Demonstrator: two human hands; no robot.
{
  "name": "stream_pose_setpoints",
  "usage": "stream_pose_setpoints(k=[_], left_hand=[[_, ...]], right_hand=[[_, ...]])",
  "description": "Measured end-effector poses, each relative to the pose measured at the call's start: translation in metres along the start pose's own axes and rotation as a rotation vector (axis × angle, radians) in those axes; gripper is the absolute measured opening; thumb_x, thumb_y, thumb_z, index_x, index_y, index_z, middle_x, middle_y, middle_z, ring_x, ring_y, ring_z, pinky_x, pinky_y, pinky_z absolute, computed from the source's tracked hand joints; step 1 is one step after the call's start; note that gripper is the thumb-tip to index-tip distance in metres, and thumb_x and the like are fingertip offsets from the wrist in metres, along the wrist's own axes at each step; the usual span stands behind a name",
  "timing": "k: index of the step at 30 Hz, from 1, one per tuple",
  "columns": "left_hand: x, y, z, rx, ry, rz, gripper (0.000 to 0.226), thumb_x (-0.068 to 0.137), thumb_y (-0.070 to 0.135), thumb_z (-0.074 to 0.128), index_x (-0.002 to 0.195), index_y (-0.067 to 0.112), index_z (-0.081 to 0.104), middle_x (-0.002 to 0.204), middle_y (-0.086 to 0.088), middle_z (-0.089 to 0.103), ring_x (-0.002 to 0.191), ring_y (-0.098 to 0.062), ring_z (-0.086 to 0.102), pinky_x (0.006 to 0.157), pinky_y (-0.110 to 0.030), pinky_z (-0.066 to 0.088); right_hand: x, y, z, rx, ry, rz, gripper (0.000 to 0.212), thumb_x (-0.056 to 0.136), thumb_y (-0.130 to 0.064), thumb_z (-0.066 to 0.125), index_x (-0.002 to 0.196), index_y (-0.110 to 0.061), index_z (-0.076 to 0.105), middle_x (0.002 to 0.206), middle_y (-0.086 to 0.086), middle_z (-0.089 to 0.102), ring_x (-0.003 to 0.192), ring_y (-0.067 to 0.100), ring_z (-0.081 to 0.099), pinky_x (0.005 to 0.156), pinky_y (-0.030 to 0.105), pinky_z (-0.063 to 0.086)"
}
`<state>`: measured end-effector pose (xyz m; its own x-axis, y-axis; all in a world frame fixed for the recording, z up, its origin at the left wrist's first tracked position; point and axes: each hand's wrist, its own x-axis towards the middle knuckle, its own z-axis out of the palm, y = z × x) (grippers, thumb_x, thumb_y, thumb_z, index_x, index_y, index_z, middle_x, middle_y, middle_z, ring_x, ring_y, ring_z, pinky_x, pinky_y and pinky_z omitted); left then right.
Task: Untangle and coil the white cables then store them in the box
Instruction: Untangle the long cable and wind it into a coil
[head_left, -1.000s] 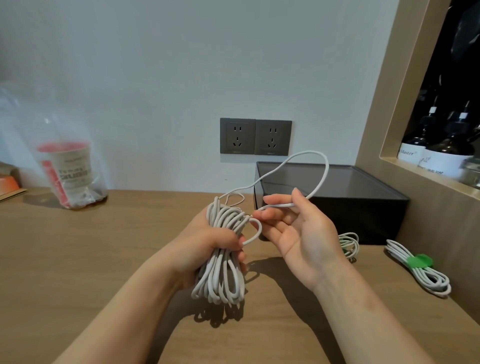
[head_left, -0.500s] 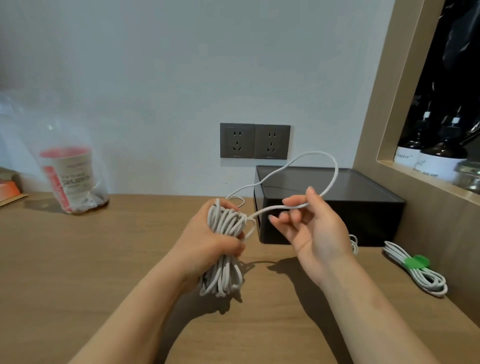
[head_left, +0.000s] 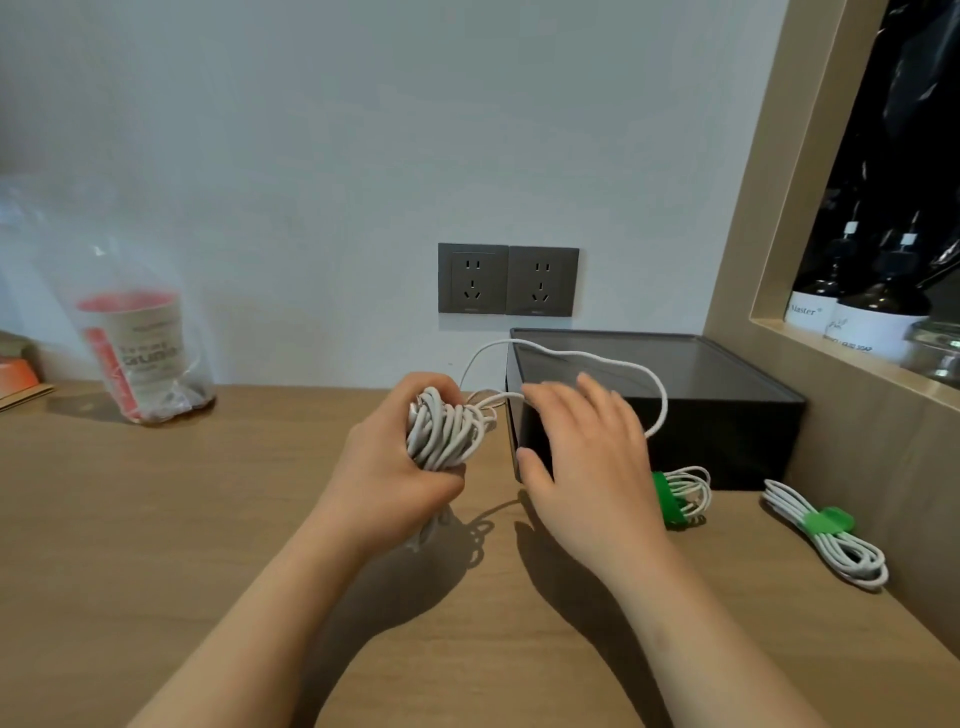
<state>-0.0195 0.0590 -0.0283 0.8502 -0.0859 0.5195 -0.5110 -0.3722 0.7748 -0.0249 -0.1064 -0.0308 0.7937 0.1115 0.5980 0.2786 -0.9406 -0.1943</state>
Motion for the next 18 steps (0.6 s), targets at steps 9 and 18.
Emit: stream_pose_setpoints(k=[9,18], left_hand=[[0.007,-0.004,-0.001,-0.197,0.278,-0.077,0.047,0.071,-0.009,0.070,0.086,0.030,0.050,0.075,0.008,0.058,0.062,-0.003,0.054,0.061,-0.024,0.049],[0.012,-0.011,0.001,-0.599,0.318,-0.223,0.036,0.078,0.004,0.072,0.106,0.005,0.049,0.073,-0.008,0.057,0.063,-0.025,0.059,0.059,-0.039,0.054]], right_hand=[[0.000,0.001,-0.004,0.599,-0.091,0.205,0.024,0.097,-0.027,0.046,0.118,-0.035,0.054,0.077,-0.005,0.059,0.070,0.009,0.057,0.063,0.028,0.048],[-0.005,-0.015,-0.004,0.877,-0.144,0.099,0.039,0.093,-0.017,0.053,0.115,-0.049,0.051,0.074,-0.015,0.065,0.067,-0.008,0.056,0.064,0.013,0.043]])
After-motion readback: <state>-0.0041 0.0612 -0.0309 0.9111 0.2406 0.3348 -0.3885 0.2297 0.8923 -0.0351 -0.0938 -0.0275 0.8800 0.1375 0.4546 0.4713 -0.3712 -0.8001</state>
